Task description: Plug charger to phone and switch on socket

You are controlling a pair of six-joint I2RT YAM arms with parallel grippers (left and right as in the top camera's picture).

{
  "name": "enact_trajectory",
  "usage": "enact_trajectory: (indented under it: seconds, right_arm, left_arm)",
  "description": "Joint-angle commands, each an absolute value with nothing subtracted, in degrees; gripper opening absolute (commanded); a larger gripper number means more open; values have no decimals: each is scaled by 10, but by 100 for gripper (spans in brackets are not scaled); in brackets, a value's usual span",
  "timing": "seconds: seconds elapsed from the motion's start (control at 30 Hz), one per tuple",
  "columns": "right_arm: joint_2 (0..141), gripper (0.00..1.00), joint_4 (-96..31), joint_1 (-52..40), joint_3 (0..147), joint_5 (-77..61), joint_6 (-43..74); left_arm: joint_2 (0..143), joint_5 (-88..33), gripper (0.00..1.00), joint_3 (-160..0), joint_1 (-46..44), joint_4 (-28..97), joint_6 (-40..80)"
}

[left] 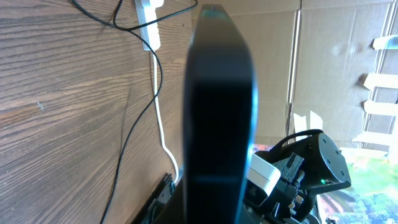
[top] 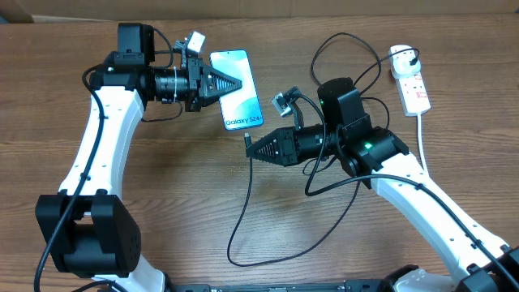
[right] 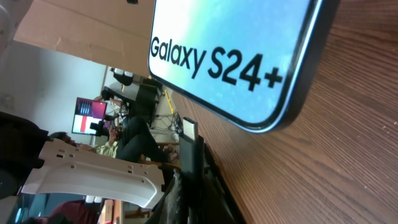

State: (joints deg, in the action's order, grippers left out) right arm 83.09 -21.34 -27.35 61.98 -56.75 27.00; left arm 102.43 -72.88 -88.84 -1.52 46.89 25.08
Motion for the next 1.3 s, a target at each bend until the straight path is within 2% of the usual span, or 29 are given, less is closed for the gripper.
enact_trajectory:
  seconds: [0.0, 1.27]
  right_arm:
    - [824, 4, -206, -270, 635, -571, 273]
    - [824, 4, -213, -270, 635, -571, 290]
  left_arm:
    - [1026, -759, 4, -897, -16, 470, 237]
    - [1026, -761, 4, -897, -16, 490, 223]
